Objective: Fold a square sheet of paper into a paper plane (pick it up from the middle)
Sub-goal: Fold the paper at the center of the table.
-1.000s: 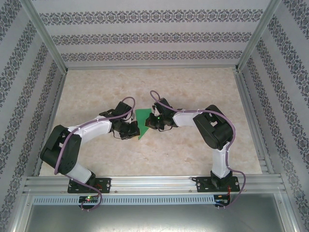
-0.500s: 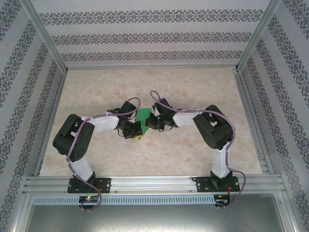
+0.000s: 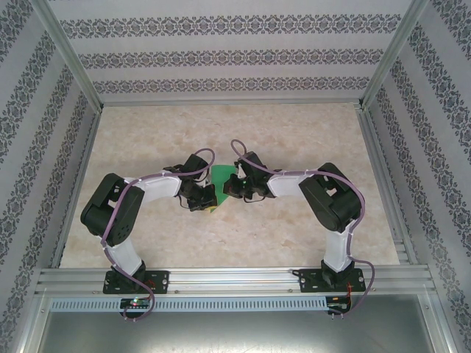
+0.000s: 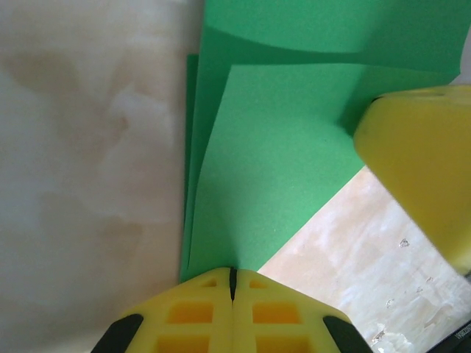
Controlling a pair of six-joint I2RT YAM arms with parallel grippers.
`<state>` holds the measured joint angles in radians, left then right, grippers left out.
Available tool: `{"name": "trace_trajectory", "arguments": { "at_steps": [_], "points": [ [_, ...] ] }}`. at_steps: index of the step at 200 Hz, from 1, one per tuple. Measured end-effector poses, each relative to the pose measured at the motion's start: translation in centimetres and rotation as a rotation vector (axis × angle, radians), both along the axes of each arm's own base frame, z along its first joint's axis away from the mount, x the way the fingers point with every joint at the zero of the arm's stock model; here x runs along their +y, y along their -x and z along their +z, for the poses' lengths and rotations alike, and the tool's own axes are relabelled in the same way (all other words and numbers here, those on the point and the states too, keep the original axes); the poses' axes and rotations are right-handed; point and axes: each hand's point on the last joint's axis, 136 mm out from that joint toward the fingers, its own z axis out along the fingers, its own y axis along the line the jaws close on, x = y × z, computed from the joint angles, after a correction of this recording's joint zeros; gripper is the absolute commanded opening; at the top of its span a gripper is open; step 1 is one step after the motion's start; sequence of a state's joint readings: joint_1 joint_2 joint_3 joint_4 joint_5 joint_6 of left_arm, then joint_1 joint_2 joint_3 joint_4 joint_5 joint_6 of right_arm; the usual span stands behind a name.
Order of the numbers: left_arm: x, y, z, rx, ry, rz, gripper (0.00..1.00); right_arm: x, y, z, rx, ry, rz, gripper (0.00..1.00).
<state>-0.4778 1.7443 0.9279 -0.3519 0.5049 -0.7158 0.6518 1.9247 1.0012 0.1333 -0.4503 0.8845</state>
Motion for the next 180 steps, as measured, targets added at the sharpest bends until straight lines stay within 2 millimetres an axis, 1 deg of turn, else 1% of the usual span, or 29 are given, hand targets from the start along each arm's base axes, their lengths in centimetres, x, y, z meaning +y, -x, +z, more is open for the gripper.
{"name": "trace_trajectory", "arguments": {
  "at_steps": [31, 49, 59, 73, 91, 111, 147, 168, 180],
  "points": [
    [0.0, 0.0, 0.0, -0.003, 0.0, -0.005, 0.0, 1.1, 1.2, 0.0, 0.005, 0.0, 0.036, 0.0],
    [0.0, 0.0, 0.0, -0.004, 0.0, -0.007, 0.0, 1.4, 1.7, -0.5, 0.019, 0.003, 0.051, 0.0],
    [0.0, 0.0, 0.0, -0.005, -0.001, -0.008, 0.0, 1.4, 1.8, -0.9, 0.029, 0.007, 0.054, 0.0],
    [0.0, 0.0, 0.0, -0.004, -0.001, -0.008, 0.0, 1.3, 1.6, -0.9, 0.03, 0.006, 0.059, 0.0],
    [0.0, 0.0, 0.0, -0.003, -0.001, -0.008, 0.0, 0.8, 1.3, -0.9, 0.029, 0.006, 0.063, 0.0],
    [0.0, 0.1, -0.1, -0.002, -0.001, -0.008, 0.0, -0.6, 0.2, -1.0, 0.03, -0.002, 0.047, 0.0],
    [-0.3, 0.1, -0.2, -0.012, 0.028, -0.015, 0.0, -4.5, -2.9, -0.9, 0.032, -0.007, -0.036, 0.0],
    [-0.4, 0.1, -0.1, -0.015, 0.033, -0.017, 0.0, -6.9, -4.3, -0.7, 0.017, 0.032, -0.097, 0.0],
    [-0.4, 0.1, -0.1, -0.017, 0.034, -0.017, 0.0, -7.9, -4.7, -0.5, 0.005, 0.06, -0.128, 0.0]
  ]
}}
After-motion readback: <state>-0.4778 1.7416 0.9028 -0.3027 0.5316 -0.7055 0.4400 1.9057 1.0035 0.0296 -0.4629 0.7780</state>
